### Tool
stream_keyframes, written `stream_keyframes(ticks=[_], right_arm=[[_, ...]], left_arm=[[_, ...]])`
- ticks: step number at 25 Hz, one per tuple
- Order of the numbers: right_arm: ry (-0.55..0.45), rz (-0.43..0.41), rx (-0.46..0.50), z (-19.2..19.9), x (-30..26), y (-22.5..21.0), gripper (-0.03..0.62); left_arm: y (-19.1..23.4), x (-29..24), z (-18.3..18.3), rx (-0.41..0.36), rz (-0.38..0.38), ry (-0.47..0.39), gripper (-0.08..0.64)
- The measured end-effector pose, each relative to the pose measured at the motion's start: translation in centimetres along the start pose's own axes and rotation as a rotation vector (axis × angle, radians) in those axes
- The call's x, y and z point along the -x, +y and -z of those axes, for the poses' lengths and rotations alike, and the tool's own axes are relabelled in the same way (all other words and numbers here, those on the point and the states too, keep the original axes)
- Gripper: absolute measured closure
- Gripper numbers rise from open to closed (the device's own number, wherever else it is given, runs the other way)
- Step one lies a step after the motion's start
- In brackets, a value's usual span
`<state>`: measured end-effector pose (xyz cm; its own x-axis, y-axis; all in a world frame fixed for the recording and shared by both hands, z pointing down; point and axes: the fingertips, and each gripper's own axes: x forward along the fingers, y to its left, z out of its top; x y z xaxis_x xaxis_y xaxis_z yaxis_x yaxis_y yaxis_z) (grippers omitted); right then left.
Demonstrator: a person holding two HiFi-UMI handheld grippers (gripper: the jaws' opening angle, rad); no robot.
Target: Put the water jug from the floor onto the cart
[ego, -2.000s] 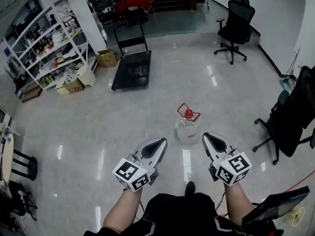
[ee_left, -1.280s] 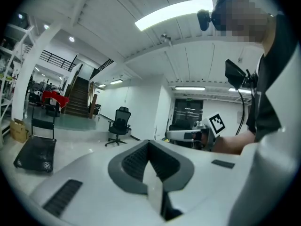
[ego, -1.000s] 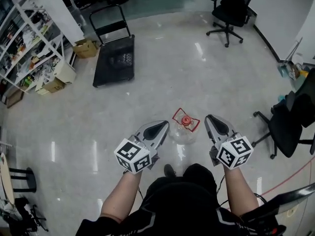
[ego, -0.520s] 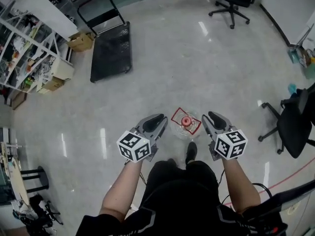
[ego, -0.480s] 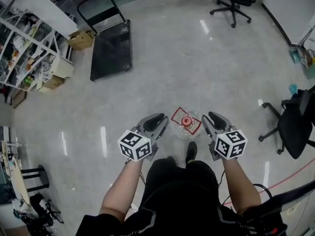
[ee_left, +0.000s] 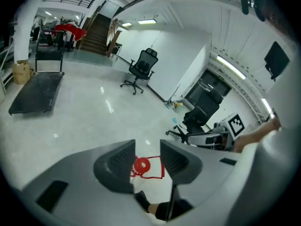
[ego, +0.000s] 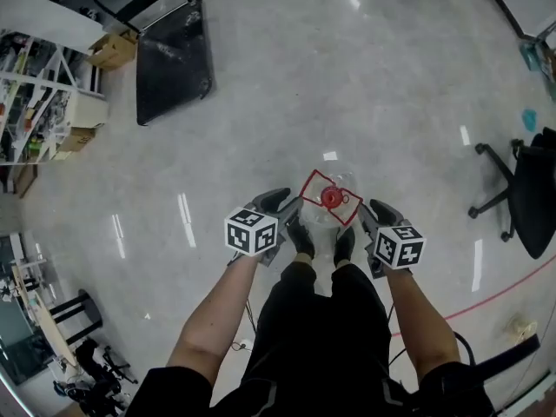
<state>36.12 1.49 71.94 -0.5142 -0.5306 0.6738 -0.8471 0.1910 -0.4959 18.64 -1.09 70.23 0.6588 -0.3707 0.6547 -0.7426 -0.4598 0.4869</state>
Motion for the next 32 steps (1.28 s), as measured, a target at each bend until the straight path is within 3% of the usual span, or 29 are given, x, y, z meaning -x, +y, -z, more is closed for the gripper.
stream_keyframes(ticks=[8,14,22,24,25,27,32], right_arm=[[0.118,0.092,-0.152,8.4,-5.7,-6.0,0.432],[0.156,0.124,-0.248,13.0,-9.0,-7.7,0.41],[0.173,0.073,-0.349,15.1,-10.6,-9.0,0.412],[0.181,0.045,-0.392,15.5,-10.8,-9.3,0.428],[0.185,0.038,-0.416,15.6,-10.9,-9.3,0.477],[0.178,0.025,-0.445,15.5,-11.1,-9.2,0.492],[0.188,0.026,-0.432,13.6,-11.0,-7.1,0.495]], left_arm=[[5.4,-9.1,7.4,0.022,0.004,0.177,0.402],[7.7,-13.9,11.0,0.002,0.004,0.278,0.385],[8.8,-17.0,13.3,-0.008,0.013,0.353,0.371],[9.0,-17.3,13.7,-0.001,0.001,0.36,0.45],[9.2,-17.3,13.9,0.001,0.0,0.362,0.486],[9.3,-16.9,14.3,0.008,0.017,0.368,0.486],[8.6,-15.4,14.3,0.104,0.049,0.361,0.486]])
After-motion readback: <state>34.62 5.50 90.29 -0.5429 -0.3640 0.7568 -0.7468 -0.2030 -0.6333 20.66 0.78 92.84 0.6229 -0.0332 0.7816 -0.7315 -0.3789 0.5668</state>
